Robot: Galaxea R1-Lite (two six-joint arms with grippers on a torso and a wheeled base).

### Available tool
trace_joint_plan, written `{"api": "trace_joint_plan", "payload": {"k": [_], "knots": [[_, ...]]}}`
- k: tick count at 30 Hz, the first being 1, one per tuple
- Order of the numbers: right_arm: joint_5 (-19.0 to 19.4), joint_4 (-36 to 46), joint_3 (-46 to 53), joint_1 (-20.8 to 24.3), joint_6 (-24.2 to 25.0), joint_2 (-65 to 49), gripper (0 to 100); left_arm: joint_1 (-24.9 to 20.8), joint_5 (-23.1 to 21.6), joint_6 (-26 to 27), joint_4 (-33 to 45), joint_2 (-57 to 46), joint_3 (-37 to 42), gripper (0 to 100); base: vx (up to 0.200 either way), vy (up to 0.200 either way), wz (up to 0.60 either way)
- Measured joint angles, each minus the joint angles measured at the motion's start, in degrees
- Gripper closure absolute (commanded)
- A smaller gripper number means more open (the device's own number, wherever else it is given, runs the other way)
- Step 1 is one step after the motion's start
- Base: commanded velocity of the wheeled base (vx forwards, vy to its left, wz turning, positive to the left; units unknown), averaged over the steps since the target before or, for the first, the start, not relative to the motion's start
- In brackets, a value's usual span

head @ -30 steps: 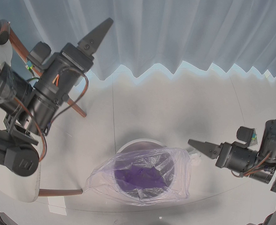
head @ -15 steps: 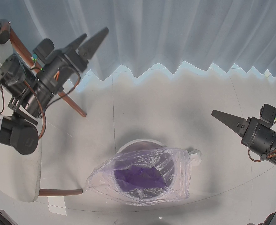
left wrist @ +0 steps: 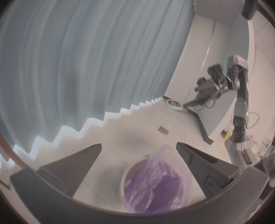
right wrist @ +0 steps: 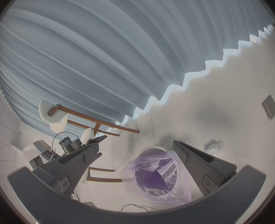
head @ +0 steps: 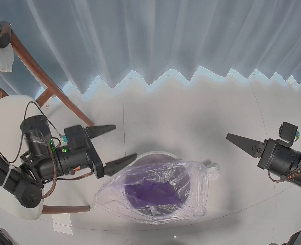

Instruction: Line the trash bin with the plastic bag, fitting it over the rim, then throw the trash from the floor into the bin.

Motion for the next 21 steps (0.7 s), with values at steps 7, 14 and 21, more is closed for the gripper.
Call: {"api": "trace_joint_plan", "payload": {"k": [7, 14, 21], "knots": [[0.02, -0.09, 0.55, 0.16, -0.45, 1.06, 0, -1.08, -2.04, 4.16, 0.20, 6.23, 4.30, 0, 0.000, 0.000, 0.00], [0.02, -0.13, 0.66, 0.13, -0.52, 1.69, 0, -1.85, -0.12, 3.74, 0.18, 11.08, 6.14, 0, 0.000, 0.000, 0.00], [0.05, -0.13, 0.68, 0.13, -0.52, 1.96, 0, -1.94, 0.57, 2.24, -1.26, 15.35, 4.46, 0, 0.000, 0.000, 0.00]]}}
